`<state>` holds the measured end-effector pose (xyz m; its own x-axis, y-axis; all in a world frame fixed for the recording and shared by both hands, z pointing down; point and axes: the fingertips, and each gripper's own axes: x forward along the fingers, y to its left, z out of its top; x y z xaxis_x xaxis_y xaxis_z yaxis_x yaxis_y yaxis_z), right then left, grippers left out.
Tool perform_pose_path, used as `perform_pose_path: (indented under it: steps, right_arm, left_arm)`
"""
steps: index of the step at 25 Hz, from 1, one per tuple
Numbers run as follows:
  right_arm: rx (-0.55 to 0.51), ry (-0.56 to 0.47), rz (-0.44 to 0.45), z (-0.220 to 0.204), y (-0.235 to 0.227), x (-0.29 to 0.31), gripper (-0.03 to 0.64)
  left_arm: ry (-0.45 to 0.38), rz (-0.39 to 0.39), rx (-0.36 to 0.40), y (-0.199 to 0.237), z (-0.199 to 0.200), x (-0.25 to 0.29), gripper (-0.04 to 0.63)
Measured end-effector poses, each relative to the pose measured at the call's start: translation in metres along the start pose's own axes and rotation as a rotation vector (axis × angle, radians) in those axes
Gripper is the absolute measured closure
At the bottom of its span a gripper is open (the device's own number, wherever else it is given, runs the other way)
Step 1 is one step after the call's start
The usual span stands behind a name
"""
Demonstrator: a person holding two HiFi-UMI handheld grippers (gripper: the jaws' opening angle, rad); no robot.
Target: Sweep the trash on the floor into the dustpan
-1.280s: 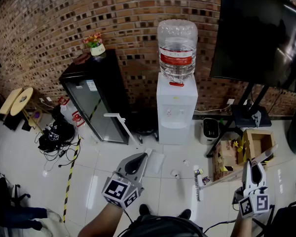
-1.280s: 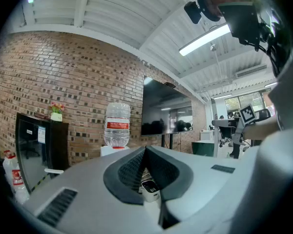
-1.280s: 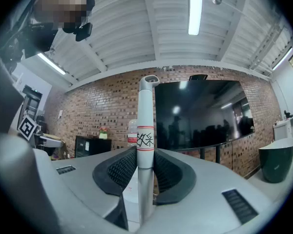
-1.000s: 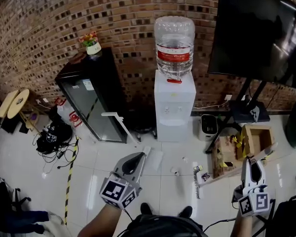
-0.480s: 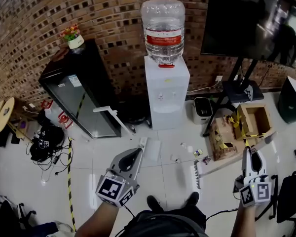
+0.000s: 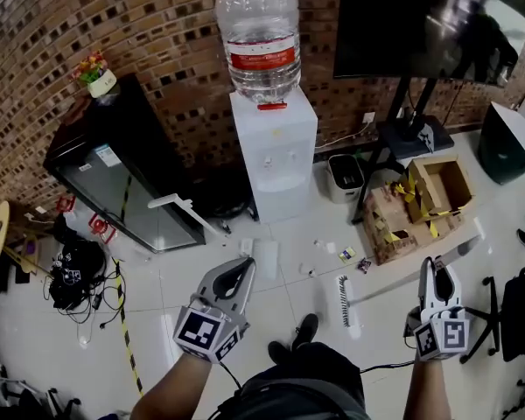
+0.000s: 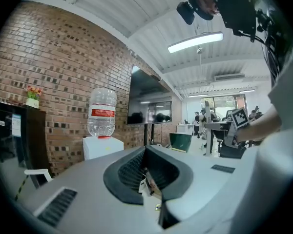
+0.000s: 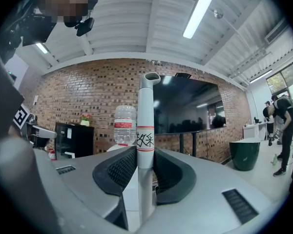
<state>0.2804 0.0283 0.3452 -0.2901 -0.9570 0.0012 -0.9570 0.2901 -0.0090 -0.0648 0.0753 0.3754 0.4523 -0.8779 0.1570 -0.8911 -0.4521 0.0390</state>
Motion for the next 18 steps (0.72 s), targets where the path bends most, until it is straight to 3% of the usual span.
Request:
perform_pose_path:
  steps: [11, 18]
  right_arm:
    - [0.037, 0.101, -0.099, -0.091, -0.033, 0.036, 0.505]
    - [0.049, 0.15, -0.18, -0.16, -0.071, 0.073, 0.506]
  left_arm:
    - [0.116, -0.136, 0.007, -0.005, -0.05, 0.087, 0.583]
    - [0.19, -0.154, 0.037, 0.017, -0.081, 0.147, 0.583]
